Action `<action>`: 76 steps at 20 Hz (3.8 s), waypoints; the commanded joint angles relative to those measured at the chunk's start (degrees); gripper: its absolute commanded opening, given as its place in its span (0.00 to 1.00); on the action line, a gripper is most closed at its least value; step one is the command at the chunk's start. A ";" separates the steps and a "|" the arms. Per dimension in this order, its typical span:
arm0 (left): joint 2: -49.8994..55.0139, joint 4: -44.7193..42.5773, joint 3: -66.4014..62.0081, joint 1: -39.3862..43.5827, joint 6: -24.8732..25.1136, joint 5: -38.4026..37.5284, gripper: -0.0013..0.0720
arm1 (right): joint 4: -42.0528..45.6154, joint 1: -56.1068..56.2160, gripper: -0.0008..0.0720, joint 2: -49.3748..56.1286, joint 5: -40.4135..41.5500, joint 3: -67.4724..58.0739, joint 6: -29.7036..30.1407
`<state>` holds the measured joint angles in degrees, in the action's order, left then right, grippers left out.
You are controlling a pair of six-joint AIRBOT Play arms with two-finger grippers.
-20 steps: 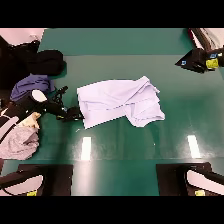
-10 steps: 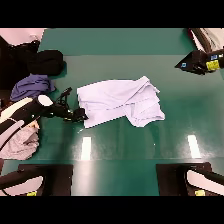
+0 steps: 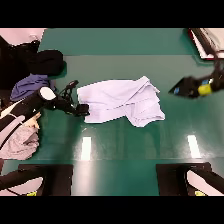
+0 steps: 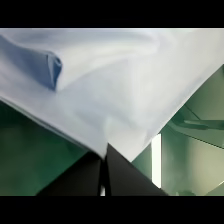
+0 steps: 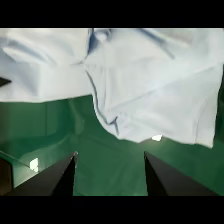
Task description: Fold the shirts.
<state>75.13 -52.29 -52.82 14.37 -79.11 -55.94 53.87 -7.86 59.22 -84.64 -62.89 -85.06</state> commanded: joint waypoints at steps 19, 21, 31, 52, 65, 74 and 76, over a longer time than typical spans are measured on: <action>-0.02 -3.15 -7.65 0.13 0.07 -6.23 0.05 | -0.26 31.43 0.62 4.70 48.61 29.97 -26.60; -0.02 -3.34 -7.65 0.13 0.09 -6.45 0.05 | -0.22 31.43 0.58 6.73 48.76 28.85 -26.62; -1.57 -8.11 -17.14 0.11 0.04 -9.97 0.05 | 3.32 25.14 0.04 -6.73 45.77 25.05 -25.03; -26.45 -26.49 -65.31 0.13 -1.42 -5.53 0.05 | 3.10 -30.18 0.03 -11.67 2.86 -54.31 -5.99; 5.60 -34.32 -33.97 0.11 -8.39 -2.05 0.05 | 18.99 0.92 0.04 14.45 4.35 -25.38 -7.19; 10.60 -33.70 -40.70 -11.43 -11.21 -13.55 0.55 | 19.12 1.09 0.57 27.67 9.11 -33.57 -7.06; 9.03 -30.86 -39.82 -15.78 -8.85 -18.16 0.55 | 19.10 0.04 0.57 26.16 5.42 -35.21 -4.76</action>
<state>84.97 -86.08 -91.85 3.99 -90.26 -65.95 72.77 -6.79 85.01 -75.00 -95.11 -91.77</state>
